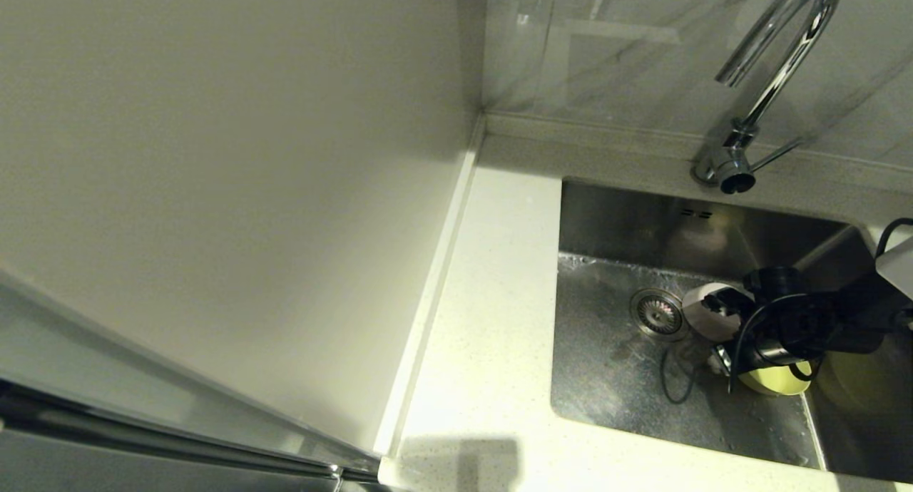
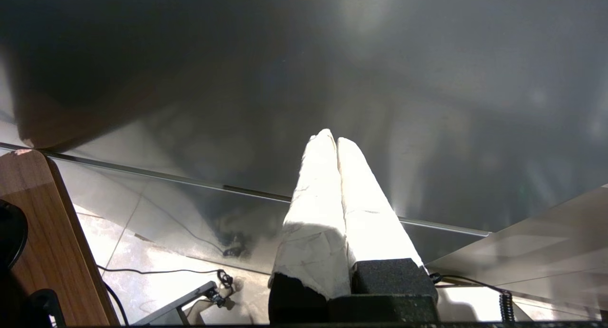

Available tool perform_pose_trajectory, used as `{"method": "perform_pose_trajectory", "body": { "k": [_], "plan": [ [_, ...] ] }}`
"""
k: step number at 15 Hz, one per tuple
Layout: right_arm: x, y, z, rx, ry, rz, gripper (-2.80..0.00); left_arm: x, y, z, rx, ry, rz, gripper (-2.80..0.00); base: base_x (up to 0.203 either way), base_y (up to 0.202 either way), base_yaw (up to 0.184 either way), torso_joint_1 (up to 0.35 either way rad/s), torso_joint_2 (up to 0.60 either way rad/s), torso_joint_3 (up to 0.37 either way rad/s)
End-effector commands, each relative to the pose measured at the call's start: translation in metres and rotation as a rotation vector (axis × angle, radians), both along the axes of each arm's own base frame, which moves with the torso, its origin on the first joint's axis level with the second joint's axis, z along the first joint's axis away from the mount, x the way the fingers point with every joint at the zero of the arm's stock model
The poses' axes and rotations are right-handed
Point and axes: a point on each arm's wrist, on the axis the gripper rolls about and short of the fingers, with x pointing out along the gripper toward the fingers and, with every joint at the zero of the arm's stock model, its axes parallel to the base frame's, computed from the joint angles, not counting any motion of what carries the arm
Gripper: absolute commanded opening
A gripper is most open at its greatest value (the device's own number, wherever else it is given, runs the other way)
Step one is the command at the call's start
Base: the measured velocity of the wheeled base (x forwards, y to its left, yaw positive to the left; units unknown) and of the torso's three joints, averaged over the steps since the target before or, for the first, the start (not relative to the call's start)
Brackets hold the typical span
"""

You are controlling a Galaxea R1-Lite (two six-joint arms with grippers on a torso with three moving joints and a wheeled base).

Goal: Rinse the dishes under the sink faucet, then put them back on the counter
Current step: Put a bowl back to the table from the sink

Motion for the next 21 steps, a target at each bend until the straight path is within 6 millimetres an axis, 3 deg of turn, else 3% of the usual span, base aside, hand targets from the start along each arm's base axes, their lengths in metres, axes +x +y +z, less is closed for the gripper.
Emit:
{"method": "perform_pose_trajectory", "body": {
  "k": [1, 12, 16, 21],
  "plan": [
    [0.000, 0.000, -0.002, -0.001, 0.003, 0.002, -2.80, 0.000, 0.000, -0.001, 0.000, 0.002, 0.001, -2.80, 0.000, 0.000, 0.000, 0.000, 0.00, 0.000],
    [-0.003, 0.000, 0.017, 0.018, -0.050, -0.035, -2.80, 0.000, 0.000, -0.001, 0.000, 0.002, 0.001, -2.80, 0.000, 0.000, 0.000, 0.000, 0.00, 0.000],
    [-0.014, 0.003, 0.045, 0.097, -0.138, -0.152, -2.80, 0.000, 0.000, -0.001, 0.000, 0.002, 0.001, -2.80, 0.000, 0.000, 0.000, 0.000, 0.00, 0.000],
    [-0.046, 0.012, 0.101, 0.226, -0.232, -0.260, -2.80, 0.000, 0.000, -0.001, 0.000, 0.002, 0.001, -2.80, 0.000, 0.000, 0.000, 0.000, 0.00, 0.000]
  ]
}}
